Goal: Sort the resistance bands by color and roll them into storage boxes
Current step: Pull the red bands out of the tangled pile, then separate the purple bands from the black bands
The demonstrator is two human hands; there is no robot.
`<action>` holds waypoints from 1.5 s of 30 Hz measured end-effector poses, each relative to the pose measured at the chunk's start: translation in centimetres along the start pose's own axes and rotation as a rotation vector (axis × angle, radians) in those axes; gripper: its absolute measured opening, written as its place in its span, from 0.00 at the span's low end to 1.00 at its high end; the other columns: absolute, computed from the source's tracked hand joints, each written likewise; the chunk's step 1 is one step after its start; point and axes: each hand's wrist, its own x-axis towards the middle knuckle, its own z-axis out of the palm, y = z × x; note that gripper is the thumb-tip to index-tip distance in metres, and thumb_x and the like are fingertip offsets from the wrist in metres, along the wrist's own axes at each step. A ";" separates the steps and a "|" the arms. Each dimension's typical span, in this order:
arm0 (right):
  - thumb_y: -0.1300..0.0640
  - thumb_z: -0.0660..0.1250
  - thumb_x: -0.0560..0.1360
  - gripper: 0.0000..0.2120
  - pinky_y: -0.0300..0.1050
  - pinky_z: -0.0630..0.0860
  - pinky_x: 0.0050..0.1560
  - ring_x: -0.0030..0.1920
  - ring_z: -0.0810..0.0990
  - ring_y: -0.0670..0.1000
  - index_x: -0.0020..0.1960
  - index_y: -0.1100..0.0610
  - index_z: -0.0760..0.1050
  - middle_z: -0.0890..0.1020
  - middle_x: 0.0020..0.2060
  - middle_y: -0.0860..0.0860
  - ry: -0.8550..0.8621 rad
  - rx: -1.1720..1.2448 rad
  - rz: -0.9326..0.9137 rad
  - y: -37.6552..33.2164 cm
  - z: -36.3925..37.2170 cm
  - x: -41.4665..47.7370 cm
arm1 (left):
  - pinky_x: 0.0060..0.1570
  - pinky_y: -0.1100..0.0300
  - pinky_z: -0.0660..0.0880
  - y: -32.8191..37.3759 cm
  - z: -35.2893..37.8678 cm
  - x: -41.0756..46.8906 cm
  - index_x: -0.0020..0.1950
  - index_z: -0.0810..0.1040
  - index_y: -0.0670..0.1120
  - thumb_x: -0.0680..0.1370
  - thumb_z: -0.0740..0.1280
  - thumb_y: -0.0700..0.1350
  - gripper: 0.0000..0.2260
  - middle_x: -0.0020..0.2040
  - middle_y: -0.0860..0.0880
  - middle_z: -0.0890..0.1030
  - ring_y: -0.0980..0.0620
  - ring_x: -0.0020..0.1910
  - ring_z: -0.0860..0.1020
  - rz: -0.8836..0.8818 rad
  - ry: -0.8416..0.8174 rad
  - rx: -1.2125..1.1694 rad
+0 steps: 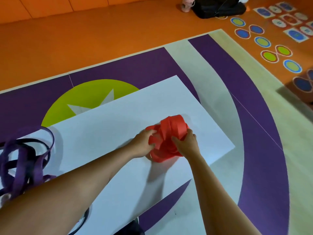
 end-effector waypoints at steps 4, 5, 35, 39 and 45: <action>0.39 0.71 0.72 0.42 0.63 0.71 0.66 0.65 0.73 0.63 0.78 0.52 0.57 0.72 0.67 0.58 0.090 0.013 -0.056 0.4 0.6 -1.0 | 0.76 0.54 0.61 -0.6 0.2 -0.6 0.75 0.71 0.44 0.78 0.69 0.40 0.25 0.76 0.43 0.67 0.45 0.77 0.64 0.098 0.007 0.182; 0.40 0.71 0.71 0.41 0.62 0.71 0.67 0.66 0.73 0.63 0.78 0.51 0.57 0.71 0.68 0.58 0.119 0.015 -0.074 0.2 0.5 -1.3 | 0.75 0.53 0.62 -0.7 0.0 -0.7 0.74 0.73 0.44 0.77 0.69 0.40 0.24 0.76 0.44 0.68 0.45 0.77 0.65 0.132 0.016 0.215; 0.56 0.67 0.78 0.23 0.55 0.71 0.66 0.66 0.74 0.59 0.72 0.53 0.70 0.74 0.68 0.53 -0.118 -0.284 -0.773 -11.4 19.6 -21.9 | 0.55 0.47 0.76 -15.7 -5.3 -30.1 0.58 0.79 0.48 0.74 0.68 0.46 0.13 0.56 0.48 0.79 0.43 0.55 0.78 -0.181 0.519 0.568; 0.56 0.66 0.78 0.22 0.55 0.71 0.66 0.65 0.74 0.59 0.72 0.54 0.71 0.74 0.68 0.54 -0.219 -0.356 -0.819 -12.7 22.8 -24.1 | 0.52 0.45 0.79 -19.8 -4.8 -33.6 0.60 0.80 0.48 0.70 0.74 0.47 0.18 0.59 0.44 0.79 0.40 0.52 0.80 -0.371 0.535 0.561; 0.55 0.65 0.78 0.23 0.53 0.70 0.64 0.63 0.74 0.58 0.73 0.53 0.70 0.74 0.66 0.53 -0.370 -0.493 -0.875 -13.4 27.0 -26.5 | 0.66 0.43 0.71 -24.0 -3.5 -36.7 0.73 0.72 0.54 0.78 0.69 0.53 0.24 0.74 0.42 0.69 0.38 0.68 0.72 -0.528 0.492 0.348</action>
